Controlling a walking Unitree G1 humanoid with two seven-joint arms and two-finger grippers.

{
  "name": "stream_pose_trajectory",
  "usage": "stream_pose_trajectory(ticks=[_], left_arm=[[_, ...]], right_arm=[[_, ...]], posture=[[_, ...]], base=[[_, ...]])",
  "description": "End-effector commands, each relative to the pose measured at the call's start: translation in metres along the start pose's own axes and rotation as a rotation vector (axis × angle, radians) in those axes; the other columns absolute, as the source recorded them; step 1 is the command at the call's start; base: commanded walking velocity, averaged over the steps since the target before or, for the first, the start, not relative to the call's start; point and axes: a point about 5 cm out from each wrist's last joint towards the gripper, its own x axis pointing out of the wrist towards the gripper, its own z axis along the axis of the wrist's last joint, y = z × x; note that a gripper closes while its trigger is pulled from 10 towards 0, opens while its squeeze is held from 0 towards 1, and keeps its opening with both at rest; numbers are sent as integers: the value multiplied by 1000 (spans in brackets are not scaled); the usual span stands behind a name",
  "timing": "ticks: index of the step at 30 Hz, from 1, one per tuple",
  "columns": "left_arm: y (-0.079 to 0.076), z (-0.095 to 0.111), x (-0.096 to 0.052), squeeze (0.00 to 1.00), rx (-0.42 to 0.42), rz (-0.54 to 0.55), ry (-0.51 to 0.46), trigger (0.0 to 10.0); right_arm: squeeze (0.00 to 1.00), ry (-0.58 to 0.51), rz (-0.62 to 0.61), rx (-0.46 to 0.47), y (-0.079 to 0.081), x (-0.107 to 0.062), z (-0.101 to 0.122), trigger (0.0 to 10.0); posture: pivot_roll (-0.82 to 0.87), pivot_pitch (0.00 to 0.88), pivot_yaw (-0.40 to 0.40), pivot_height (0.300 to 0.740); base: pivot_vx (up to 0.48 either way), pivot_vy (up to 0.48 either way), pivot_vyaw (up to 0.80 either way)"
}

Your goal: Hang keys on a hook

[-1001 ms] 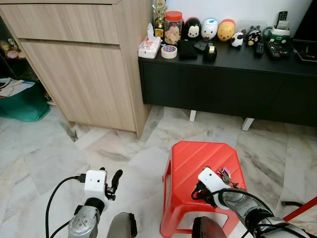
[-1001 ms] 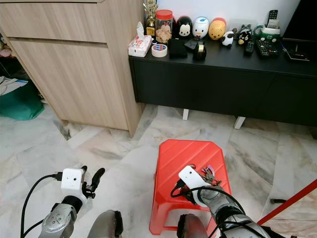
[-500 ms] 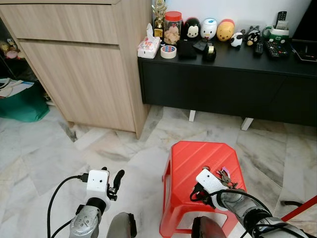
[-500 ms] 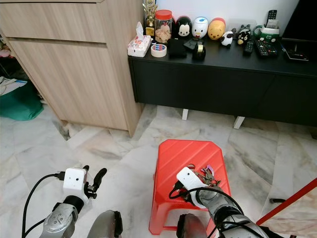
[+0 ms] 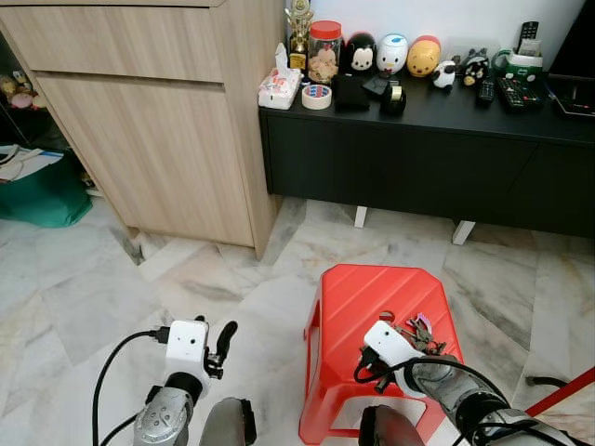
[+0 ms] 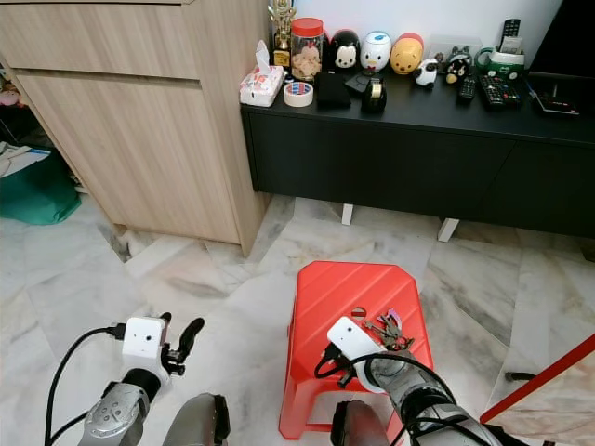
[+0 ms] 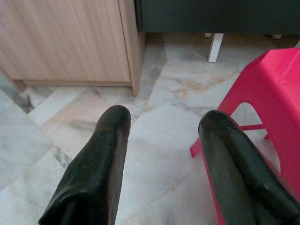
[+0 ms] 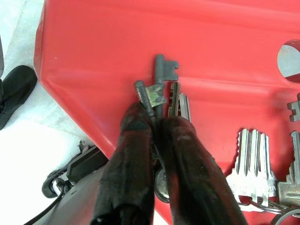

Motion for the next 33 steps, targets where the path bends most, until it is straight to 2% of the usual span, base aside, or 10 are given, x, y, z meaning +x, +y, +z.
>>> stream_pose_trajectory(ticks=[1,7,14,18,22,27,30,31,32,33], left_arm=[[1,-3,-2,0,-1,4,17,10000],[1,-4,-2,0,-1,10,17,10000],[1,-4,0,0,-2,19,16,10000],[1,-4,0,0,-2,20,16,10000],[1,-4,1,0,-3,28,16,10000],[1,-5,1,0,-5,31,15,10000],[0,-5,1,0,-7,36,13,10000],[0,-5,1,0,-7,36,13,10000],[1,-5,1,0,-7,39,12,10000],[1,-5,1,0,-7,41,11,10000]], right_arm=[[0,52,30,22,12,4,-16,0],[0,-39,-16,73,8,4,-2,0],[0,-220,-112,204,-2,1,20,0],[0,-276,-137,252,-5,-1,24,0],[0,-393,-174,383,-12,-6,28,0],[0,-489,-184,449,-11,-9,30,0],[0,-701,-200,538,-14,-21,39,0],[0,-701,-200,538,-14,-21,39,0],[0,-764,-187,545,-13,-25,43,2353],[0,-789,-187,530,-12,-28,44,5373]], posture=[[110,97,-15,615],[105,93,-16,615],[96,90,-22,615],[96,89,-24,615],[90,85,-32,615],[85,83,-36,615],[79,82,-38,615],[79,82,-38,615],[72,79,-40,615],[67,77,-41,615]], base=[[0,0,0],[0,0,0],[0,0,0],[0,0,0],[0,0,0],[0,0,0],[0,0,0],[0,0,0],[0,0,0],[0,0,0]])
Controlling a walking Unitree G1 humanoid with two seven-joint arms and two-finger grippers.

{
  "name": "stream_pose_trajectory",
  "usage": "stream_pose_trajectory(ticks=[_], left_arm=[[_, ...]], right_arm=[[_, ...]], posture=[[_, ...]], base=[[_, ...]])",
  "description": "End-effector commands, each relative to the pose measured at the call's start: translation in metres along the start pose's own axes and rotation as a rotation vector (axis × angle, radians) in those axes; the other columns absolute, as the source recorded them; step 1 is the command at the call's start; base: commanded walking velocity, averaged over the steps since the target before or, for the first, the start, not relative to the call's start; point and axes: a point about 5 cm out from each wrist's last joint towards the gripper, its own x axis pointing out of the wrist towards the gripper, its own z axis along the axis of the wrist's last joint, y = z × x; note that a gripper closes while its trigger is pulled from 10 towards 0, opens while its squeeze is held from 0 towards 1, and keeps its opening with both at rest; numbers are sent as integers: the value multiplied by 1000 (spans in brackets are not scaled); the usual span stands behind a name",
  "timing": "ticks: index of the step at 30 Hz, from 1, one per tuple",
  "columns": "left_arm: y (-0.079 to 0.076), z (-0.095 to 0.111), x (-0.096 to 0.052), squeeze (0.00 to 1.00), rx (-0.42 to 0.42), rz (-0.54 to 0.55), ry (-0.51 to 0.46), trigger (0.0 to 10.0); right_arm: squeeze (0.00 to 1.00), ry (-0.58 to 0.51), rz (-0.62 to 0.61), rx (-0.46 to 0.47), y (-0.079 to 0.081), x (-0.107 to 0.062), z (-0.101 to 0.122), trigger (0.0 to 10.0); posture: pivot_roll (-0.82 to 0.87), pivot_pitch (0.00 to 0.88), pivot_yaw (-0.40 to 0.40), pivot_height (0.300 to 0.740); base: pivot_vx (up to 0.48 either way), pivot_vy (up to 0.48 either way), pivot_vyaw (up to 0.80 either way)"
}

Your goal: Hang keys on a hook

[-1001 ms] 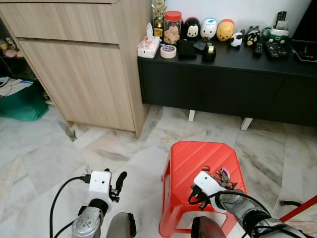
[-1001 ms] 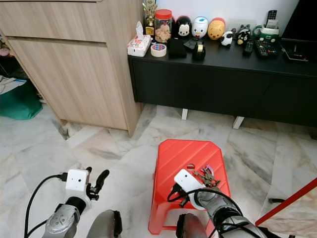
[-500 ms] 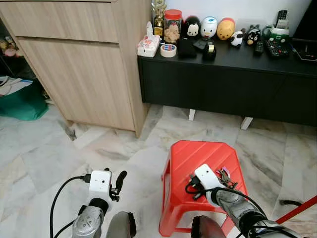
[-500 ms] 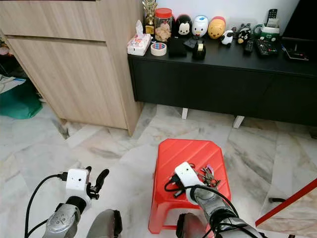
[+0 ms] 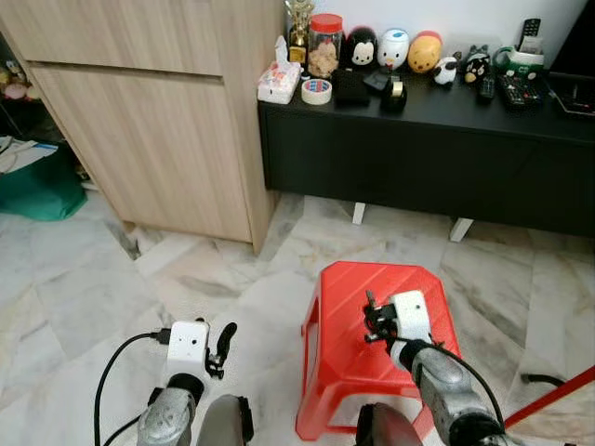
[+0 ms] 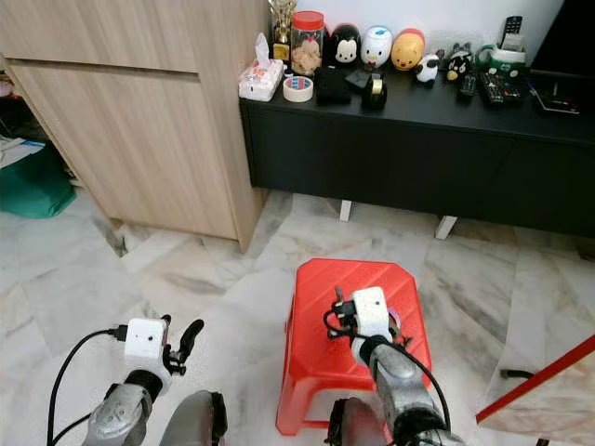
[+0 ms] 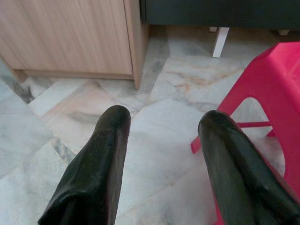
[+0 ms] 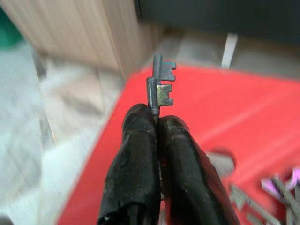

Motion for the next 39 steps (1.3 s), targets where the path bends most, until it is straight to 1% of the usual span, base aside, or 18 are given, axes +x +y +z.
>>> stream_pose_trajectory(ticks=[1,2,6,8,13,16,19,30,39], left_arm=[[2,-2,0,0,2,12,0,10000],[3,-2,0,0,1,21,-4,10000],[3,-1,2,0,-2,26,-10,10000],[3,0,2,0,-3,29,-14,10000],[4,0,2,0,-5,34,-19,10000],[4,0,3,0,-4,34,-21,10000],[4,0,3,0,-4,31,-22,10000],[2,0,4,0,-9,29,-26,10000],[2,0,4,0,-11,26,-29,10000]], right_arm=[[0,-98,20,-8,2,-3,12,8392],[0,-118,15,-23,4,-5,12,10000],[0,-149,-10,-5,5,-10,11,10000],[0,-166,-32,11,7,-16,8,10000],[0,-164,-61,21,7,-19,8,10000],[0,-179,-88,43,4,-18,12,10000],[0,-161,-73,22,5,-17,12,10000],[0,-141,-88,24,3,-19,9,10000],[0,-114,-76,29,6,-19,5,10000]], posture=[[67,77,-41,615],[63,75,-45,615],[64,70,-48,615],[66,63,-50,615],[60,56,-49,615],[56,54,-48,635],[53,47,-50,660],[56,55,-53,740],[58,59,-53,740]], base=[[0,0,0],[0,0,0],[0,0,0],[0,0,0],[0,0,0],[0,0,0],[0,0,0],[0,0,0],[0,0,0]])
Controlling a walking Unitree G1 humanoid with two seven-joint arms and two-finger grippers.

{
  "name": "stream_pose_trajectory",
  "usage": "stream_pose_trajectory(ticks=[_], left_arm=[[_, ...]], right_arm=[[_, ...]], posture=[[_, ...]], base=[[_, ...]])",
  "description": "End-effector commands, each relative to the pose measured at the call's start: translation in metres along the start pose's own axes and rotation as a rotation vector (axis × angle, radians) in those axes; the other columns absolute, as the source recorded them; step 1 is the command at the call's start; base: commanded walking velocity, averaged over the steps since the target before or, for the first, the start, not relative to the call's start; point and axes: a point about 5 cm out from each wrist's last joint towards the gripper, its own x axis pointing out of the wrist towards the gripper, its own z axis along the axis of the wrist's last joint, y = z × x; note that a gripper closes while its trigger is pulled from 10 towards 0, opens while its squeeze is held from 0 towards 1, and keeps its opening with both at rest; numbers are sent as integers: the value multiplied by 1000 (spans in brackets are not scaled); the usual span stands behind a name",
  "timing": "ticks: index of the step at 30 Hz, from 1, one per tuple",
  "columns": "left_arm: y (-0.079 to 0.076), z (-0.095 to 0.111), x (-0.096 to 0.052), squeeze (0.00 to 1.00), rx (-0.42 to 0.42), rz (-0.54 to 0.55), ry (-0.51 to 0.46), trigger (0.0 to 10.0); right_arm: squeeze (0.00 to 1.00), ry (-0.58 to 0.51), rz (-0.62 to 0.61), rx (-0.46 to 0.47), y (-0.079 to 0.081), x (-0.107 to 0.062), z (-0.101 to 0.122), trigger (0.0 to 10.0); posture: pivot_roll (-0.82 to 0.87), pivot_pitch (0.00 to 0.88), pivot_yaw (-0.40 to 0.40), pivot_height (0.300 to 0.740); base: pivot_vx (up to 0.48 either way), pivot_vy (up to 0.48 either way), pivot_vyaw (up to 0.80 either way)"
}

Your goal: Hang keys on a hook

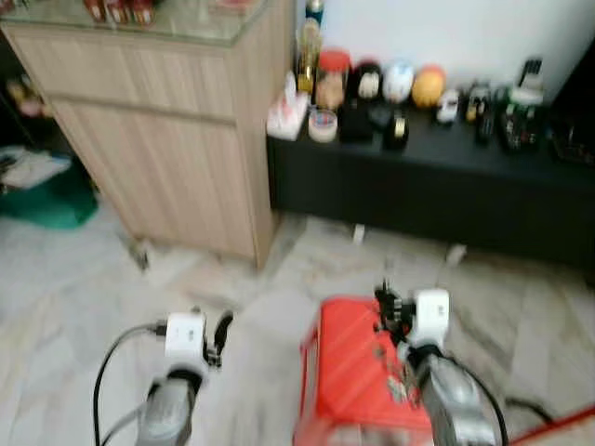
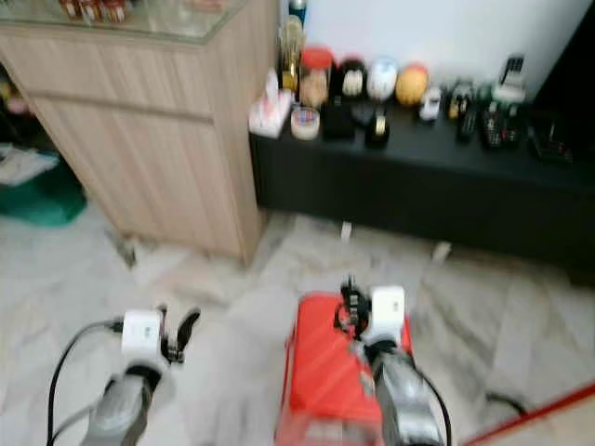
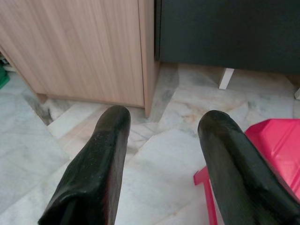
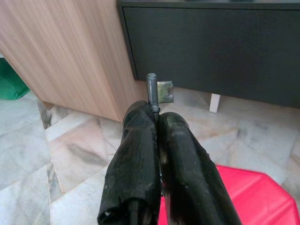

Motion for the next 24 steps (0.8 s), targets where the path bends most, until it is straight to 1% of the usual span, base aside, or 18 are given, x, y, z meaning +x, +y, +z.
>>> stream_pose_trajectory(ticks=[1,12,24], left_arm=[[-1,-5,-2,0,-6,-3,17,10000],[-1,-6,-4,0,-12,-5,8,10000],[-1,-5,-4,0,-13,-10,0,10000]], right_arm=[[0,7,-1,0,0,-3,-1,10000],[0,25,-7,3,0,-4,-6,10000],[0,23,-6,-7,0,0,-2,10000]], posture=[[58,61,-54,740],[60,61,-55,740],[60,59,-54,740]], base=[[0,0,0],[0,0,0],[0,0,0]])
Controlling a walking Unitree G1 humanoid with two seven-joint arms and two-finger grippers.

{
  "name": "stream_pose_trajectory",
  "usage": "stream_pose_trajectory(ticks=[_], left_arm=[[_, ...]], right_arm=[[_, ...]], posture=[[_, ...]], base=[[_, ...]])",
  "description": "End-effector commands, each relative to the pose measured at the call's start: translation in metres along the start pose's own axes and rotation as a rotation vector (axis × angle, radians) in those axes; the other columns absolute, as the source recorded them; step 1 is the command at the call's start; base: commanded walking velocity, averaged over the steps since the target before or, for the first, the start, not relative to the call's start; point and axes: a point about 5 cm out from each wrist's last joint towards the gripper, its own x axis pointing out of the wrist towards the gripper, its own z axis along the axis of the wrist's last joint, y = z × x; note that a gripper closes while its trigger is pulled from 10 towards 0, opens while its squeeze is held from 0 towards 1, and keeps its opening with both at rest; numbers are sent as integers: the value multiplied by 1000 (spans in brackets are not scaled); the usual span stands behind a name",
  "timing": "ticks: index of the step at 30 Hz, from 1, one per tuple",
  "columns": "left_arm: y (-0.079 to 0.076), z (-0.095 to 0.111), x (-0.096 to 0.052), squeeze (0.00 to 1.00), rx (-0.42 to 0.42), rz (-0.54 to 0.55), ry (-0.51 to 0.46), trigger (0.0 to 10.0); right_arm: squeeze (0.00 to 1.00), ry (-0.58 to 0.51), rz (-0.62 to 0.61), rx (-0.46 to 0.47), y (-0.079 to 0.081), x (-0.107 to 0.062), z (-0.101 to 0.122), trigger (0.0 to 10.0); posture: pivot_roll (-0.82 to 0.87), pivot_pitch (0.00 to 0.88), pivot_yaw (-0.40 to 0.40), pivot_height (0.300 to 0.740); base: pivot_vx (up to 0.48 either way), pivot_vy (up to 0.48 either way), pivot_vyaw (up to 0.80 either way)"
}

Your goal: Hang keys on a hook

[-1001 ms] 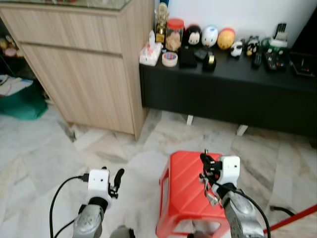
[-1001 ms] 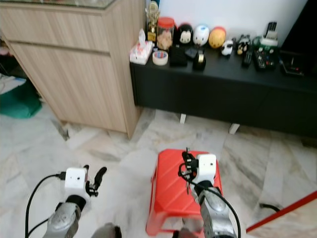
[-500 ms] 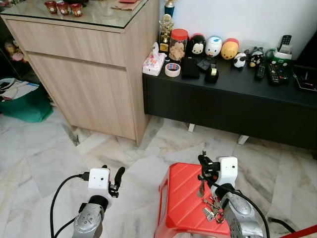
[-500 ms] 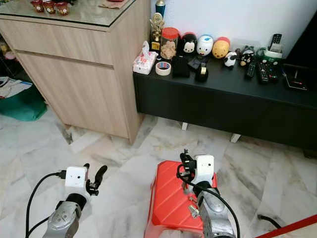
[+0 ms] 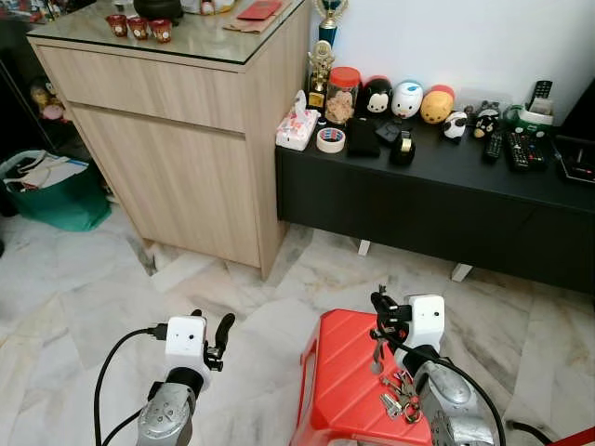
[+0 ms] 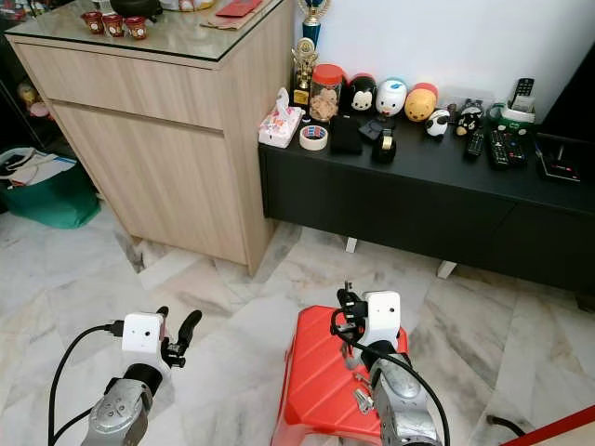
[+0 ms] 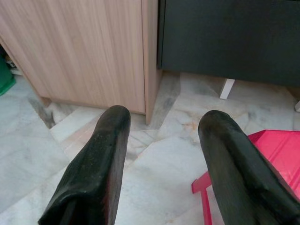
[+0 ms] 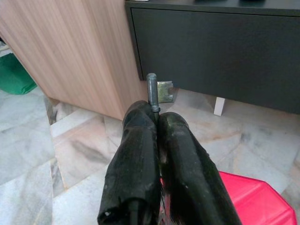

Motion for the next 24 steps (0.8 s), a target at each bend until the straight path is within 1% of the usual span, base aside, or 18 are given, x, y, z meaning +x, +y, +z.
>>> stream_pose_trajectory(ticks=[1,12,17,24], left_arm=[[0,-4,-3,0,-8,-1,11,10000],[-1,-4,-2,0,-8,-2,11,10000],[-1,-4,-2,0,-11,0,10,10000],[-1,-4,-2,0,-13,1,10,10000]], right_arm=[[0,-3,-2,-9,-1,2,3,10000],[0,-4,-40,-18,-3,4,5,10000],[0,-2,-80,-22,-8,6,7,10000],[0,-7,-96,-5,-9,8,10,10000]], posture=[[60,59,-54,740],[62,58,-54,740],[63,57,-55,740],[62,57,-54,740]], base=[[0,0,0],[0,0,0],[-242,0,0],[-272,0,0]])
